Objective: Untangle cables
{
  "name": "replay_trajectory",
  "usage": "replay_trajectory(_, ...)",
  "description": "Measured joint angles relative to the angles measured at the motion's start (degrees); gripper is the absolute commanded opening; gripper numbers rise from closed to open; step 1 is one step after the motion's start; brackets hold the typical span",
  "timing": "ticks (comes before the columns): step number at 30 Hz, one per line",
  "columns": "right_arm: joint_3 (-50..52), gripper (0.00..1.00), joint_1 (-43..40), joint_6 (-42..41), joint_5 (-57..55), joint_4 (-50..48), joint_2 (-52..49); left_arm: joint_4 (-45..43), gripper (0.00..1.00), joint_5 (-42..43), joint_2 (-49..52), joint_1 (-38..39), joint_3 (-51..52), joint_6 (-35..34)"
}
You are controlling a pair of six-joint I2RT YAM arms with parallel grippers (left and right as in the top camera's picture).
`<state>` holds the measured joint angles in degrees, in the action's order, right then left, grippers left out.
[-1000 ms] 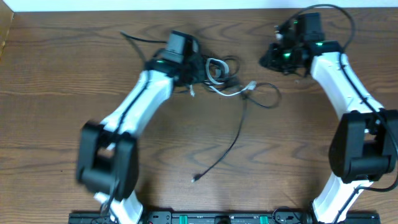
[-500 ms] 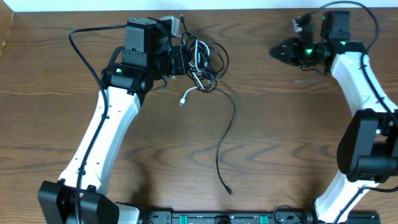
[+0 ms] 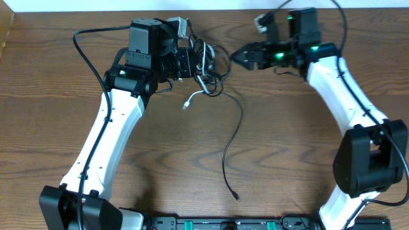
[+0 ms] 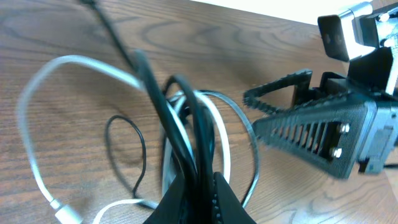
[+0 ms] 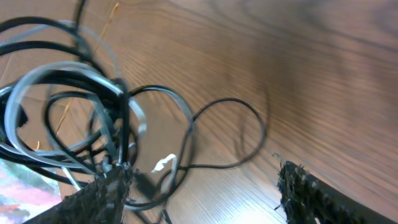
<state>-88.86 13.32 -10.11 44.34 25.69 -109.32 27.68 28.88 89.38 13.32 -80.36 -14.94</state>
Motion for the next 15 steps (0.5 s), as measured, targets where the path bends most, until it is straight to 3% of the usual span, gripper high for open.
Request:
replay_trajectory(4,0.00,0.62,3.02,-3.06,-1.86,-3.48,0.00,-0.02,0.07,-0.02,0.00,-0.02,0.02,0.00)
replay_trajectory(11,0.00,0.73,4.28,-5.95,-8.07,-1.07,0.00,-0.33,0.08,0.00,0.00,-0.02,0.02,0.00)
replay_trajectory(15,0.00,0.70,3.82,-7.06,-9.68,-1.73,0.00,-0.48,0.08,-0.02,0.00,-0.02,0.02,0.02)
